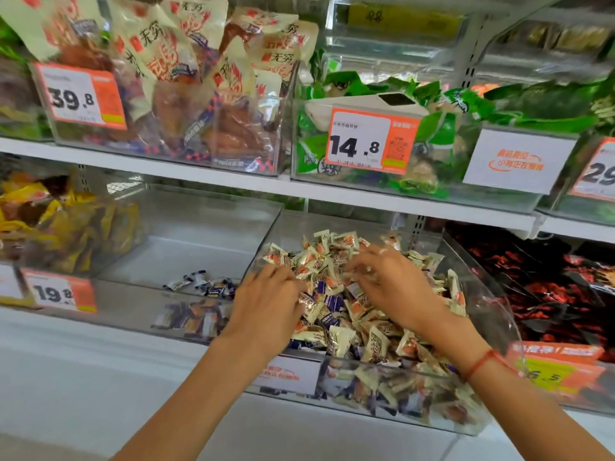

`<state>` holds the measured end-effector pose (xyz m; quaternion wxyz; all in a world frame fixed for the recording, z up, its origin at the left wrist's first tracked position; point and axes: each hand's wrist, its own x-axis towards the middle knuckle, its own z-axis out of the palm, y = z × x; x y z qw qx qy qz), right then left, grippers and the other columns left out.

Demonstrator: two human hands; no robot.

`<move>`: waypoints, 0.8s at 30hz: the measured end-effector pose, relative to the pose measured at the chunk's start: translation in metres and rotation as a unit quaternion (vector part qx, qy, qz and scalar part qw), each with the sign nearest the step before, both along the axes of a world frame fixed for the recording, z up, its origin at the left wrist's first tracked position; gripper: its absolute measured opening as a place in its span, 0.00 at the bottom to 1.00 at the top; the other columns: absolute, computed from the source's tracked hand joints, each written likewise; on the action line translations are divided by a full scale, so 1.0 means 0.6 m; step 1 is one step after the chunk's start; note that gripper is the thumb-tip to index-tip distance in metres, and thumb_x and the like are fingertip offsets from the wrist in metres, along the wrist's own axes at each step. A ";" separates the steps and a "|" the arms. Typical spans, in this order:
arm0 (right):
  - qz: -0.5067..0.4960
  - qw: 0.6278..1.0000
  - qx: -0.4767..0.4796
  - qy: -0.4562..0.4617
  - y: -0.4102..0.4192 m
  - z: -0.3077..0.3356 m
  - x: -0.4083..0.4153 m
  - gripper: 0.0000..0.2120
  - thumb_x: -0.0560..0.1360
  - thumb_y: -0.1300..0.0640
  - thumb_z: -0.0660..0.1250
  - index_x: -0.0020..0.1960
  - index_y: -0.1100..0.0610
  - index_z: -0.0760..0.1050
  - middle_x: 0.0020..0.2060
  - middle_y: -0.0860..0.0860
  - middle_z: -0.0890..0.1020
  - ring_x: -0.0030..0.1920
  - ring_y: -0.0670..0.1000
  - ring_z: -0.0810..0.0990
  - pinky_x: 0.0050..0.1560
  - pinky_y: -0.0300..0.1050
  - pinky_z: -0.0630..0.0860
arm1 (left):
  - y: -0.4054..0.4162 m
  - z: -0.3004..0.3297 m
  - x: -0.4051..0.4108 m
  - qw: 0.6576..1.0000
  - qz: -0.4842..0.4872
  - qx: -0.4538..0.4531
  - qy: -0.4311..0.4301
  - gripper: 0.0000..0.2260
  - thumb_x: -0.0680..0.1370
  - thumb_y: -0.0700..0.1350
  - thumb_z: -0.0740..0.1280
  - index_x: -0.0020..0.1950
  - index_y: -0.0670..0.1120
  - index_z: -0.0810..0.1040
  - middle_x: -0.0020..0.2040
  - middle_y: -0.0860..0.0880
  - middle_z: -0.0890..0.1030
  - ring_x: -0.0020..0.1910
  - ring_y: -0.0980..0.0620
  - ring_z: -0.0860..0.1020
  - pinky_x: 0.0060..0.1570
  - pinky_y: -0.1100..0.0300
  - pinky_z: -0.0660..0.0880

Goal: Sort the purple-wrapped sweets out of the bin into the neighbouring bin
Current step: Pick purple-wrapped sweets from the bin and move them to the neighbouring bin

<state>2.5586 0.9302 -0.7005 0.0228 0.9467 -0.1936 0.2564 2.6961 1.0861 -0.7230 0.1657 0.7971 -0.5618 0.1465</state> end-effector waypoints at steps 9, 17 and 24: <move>-0.053 0.996 0.044 0.063 0.003 -0.023 -0.008 0.20 0.73 0.51 0.72 0.64 0.46 0.76 0.62 0.44 0.74 0.65 0.50 0.66 0.64 0.44 0.67 | -0.027 0.015 0.005 1.000 0.004 0.010 -0.007 0.09 0.79 0.52 0.64 0.53 0.54 0.81 0.56 0.55 0.79 0.58 0.53 0.72 0.65 0.55 0.65; -0.029 0.986 0.157 -0.051 -0.024 -0.020 -0.027 0.05 0.74 0.52 0.71 0.48 0.47 0.84 0.55 0.42 0.78 0.58 0.49 0.75 0.58 0.48 0.73 | -0.110 0.035 0.033 0.979 -0.057 0.197 0.012 0.26 0.73 0.59 0.69 0.70 0.54 0.70 0.68 0.51 0.71 0.68 0.48 0.65 0.66 0.50 0.63; 0.011 0.970 0.190 -0.155 -0.005 -0.008 -0.024 0.03 0.79 0.53 0.63 0.50 0.50 0.75 0.50 0.46 0.83 0.52 0.47 0.80 0.53 0.48 0.76 | -0.086 0.022 0.026 0.996 -0.065 0.063 -0.016 0.14 0.72 0.56 0.71 0.56 0.55 0.77 0.50 0.54 0.79 0.52 0.53 0.76 0.52 0.59 0.71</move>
